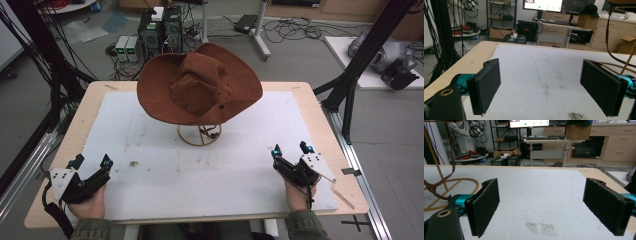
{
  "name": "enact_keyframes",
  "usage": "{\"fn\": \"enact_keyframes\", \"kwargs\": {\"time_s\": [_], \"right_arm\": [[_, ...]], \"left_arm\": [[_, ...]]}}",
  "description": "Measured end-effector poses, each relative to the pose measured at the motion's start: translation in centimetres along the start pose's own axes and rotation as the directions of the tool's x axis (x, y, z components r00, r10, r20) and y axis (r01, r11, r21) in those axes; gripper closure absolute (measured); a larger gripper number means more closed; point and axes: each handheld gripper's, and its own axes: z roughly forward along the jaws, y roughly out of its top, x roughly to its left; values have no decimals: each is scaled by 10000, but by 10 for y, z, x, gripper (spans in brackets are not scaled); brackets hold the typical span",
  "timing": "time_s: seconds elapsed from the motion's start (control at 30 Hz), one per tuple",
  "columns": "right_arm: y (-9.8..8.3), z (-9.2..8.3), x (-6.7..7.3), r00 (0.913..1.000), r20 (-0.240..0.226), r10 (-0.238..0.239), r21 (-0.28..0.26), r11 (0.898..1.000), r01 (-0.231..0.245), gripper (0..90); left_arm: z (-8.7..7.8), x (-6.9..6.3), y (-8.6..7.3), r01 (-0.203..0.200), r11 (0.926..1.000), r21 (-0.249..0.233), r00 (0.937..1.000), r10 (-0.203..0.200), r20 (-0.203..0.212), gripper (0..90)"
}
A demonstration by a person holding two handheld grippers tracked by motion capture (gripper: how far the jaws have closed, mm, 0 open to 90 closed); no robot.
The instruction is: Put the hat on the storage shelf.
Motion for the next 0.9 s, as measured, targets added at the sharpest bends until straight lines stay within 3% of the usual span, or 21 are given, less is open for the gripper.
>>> {"fn": "enact_keyframes", "kwargs": {"time_s": [0.9], "right_arm": [[-3,-2,-12,9970,258,723,280,9969,-731,131]], "left_arm": [[-4,-1,1,165,9998,-65,9999,-165,52,172]]}}
